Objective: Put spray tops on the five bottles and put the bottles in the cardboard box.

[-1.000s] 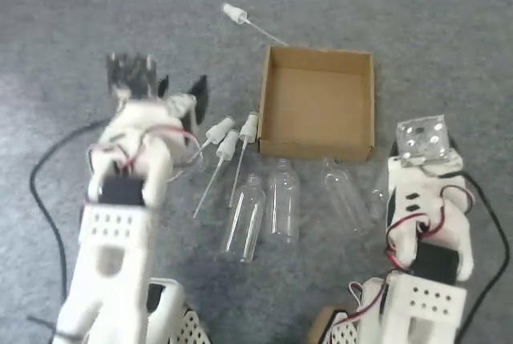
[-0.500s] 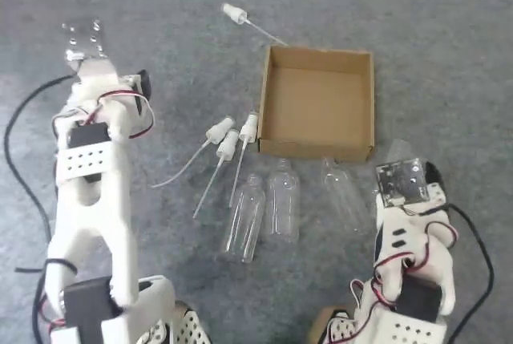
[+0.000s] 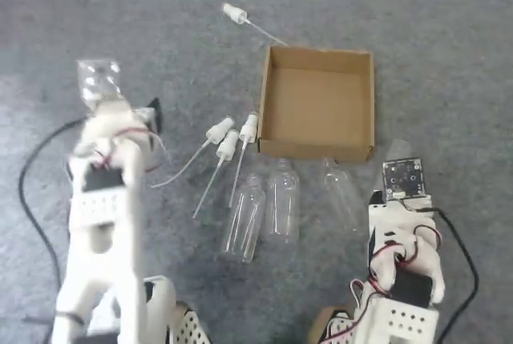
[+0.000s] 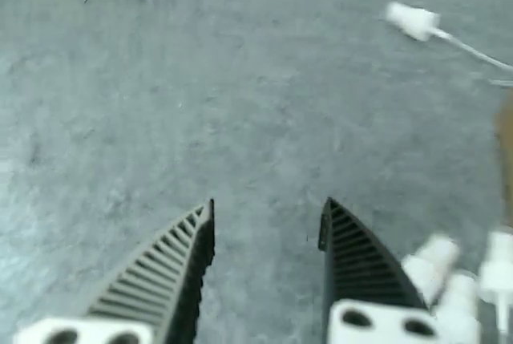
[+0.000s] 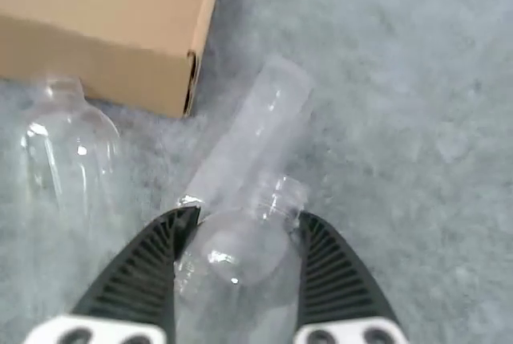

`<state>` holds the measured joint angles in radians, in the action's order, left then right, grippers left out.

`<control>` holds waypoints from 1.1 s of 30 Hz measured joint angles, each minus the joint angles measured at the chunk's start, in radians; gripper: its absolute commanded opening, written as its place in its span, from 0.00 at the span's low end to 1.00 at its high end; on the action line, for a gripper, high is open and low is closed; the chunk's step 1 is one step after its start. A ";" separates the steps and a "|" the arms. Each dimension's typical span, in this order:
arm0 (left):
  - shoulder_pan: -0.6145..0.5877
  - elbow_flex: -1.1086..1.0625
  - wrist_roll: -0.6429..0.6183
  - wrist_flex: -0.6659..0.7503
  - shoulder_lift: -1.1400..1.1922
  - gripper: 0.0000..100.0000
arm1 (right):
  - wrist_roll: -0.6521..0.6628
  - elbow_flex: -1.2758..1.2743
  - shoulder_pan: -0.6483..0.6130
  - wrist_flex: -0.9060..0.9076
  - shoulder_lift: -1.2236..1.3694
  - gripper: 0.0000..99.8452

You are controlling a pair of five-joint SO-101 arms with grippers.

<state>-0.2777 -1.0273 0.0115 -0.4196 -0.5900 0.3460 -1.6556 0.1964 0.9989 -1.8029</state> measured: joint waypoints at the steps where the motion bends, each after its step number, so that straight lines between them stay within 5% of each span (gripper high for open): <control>1: 0.021 -0.044 0.000 0.000 -0.058 0.20 | -0.002 0.000 0.000 -0.008 -0.003 0.01; 6: 0.141 -0.278 0.000 0.000 -0.348 0.20 | 0.000 -0.002 0.002 -0.014 -0.002 0.01; 15: 0.157 -0.661 0.002 -0.014 -0.795 0.20 | -0.002 -0.002 0.002 0.137 -0.003 0.01; 27: 0.149 -0.669 0.005 -0.511 -1.131 0.20 | -0.005 -0.002 0.000 0.253 -0.021 0.01; 33: 0.147 -0.669 0.005 -0.557 -1.138 0.20 | -0.005 -0.002 0.000 0.253 -0.021 0.01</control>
<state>-0.1304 -1.6962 0.0161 -0.9766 -1.7285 0.3414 -1.6571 0.1964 1.2520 -1.8243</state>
